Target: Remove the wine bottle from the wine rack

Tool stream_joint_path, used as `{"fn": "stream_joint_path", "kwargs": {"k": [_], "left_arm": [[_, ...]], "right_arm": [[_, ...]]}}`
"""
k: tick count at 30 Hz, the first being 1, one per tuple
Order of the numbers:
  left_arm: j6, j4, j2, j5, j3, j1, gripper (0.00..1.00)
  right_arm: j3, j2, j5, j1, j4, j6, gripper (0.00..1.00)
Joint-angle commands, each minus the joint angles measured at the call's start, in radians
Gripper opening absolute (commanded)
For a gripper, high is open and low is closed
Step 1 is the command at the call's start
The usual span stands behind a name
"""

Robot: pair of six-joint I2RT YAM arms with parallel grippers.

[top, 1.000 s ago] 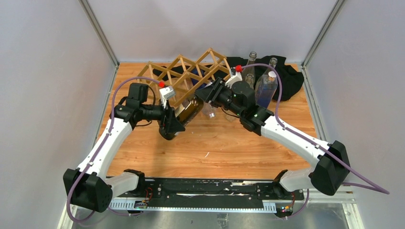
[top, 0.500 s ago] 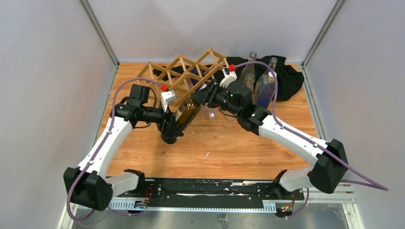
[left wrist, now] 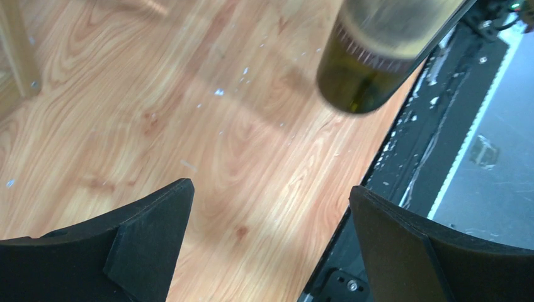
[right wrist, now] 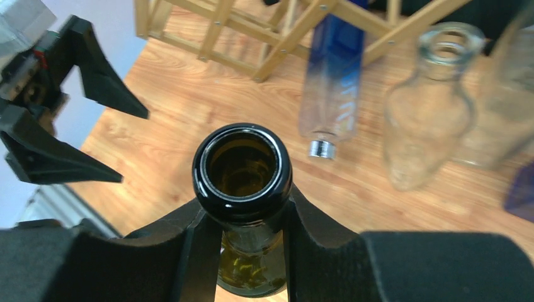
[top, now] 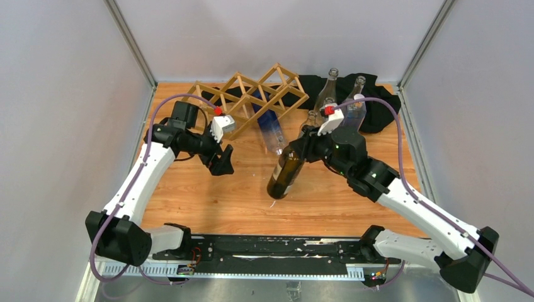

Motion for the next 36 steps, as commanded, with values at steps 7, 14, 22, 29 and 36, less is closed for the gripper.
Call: {"fn": "stream_joint_path", "kwargs": {"k": [7, 14, 22, 29, 36], "left_arm": [[0.047, -0.029, 0.099, -0.197, 0.117, 0.025, 1.0], [0.055, -0.028, 0.153, -0.258, 0.18, 0.025, 1.0], [0.021, -0.028, 0.156, -0.243, 0.194, 0.027, 1.0], [-0.009, -0.004, 0.149, -0.307, 0.202, 0.044, 1.0], [-0.025, 0.103, 0.162, -0.407, 0.244, 0.079, 1.0]], "right_arm": [[-0.059, -0.162, 0.409, -0.007, -0.075, -0.284, 0.0], [-0.064, -0.145, 0.511, -0.058, -0.058, -0.339, 0.0], [-0.144, -0.119, 0.497, -0.144, 0.078, -0.331, 0.0], [-0.184, -0.093, 0.487, -0.177, 0.132, -0.327, 0.0], [-0.223, -0.126, 0.504, -0.179, 0.133, -0.304, 0.28]]}}
